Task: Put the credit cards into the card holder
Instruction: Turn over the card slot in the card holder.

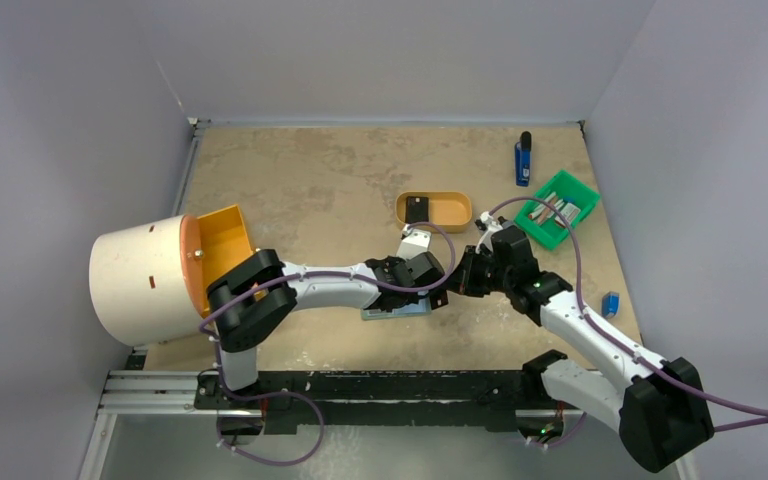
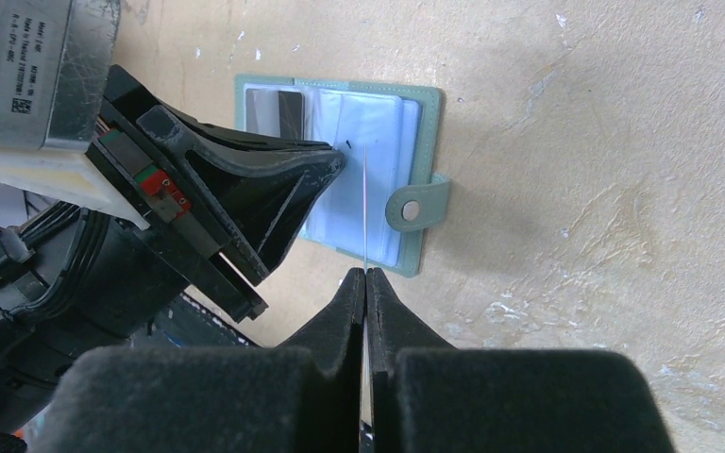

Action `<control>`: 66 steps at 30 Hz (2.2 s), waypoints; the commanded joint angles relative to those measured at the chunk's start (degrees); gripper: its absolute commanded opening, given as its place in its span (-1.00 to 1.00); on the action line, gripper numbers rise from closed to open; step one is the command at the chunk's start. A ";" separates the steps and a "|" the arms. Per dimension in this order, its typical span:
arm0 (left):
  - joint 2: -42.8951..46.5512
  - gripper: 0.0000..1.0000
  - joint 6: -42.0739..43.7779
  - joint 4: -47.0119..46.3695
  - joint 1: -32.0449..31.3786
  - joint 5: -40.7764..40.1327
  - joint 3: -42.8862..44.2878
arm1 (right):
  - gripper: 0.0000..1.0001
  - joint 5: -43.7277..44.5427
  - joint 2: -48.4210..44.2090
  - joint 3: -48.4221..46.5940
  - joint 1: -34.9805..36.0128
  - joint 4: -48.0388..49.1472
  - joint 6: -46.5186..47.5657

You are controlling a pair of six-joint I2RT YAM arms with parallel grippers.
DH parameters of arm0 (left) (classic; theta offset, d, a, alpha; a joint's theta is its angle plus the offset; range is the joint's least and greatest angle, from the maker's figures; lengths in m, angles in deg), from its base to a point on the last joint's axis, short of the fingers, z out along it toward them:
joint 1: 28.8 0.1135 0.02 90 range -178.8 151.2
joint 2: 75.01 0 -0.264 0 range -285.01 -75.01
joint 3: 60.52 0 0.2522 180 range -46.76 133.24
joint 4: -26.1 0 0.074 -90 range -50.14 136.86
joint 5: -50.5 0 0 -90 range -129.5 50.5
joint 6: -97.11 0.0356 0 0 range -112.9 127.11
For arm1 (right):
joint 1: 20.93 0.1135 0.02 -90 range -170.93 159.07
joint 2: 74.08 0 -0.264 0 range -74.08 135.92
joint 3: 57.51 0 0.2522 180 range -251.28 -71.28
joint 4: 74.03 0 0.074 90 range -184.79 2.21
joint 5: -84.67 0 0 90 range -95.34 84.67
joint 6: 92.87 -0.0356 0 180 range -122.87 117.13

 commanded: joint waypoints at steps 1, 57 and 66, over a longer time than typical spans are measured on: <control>0.26 -0.93 0.31 0.08 0.00 -1.47 1.59 | -1.00 0.17 -0.54 -1.89 0.12 0.21 -0.21; 16.08 -0.98 -4.70 3.20 0.00 -11.32 -8.95 | -1.00 -13.84 23.89 -10.60 7.90 12.47 1.07; 29.36 -0.93 -7.24 0.94 0.00 -14.65 -16.53 | -1.00 -12.81 29.97 -13.98 10.24 14.09 0.17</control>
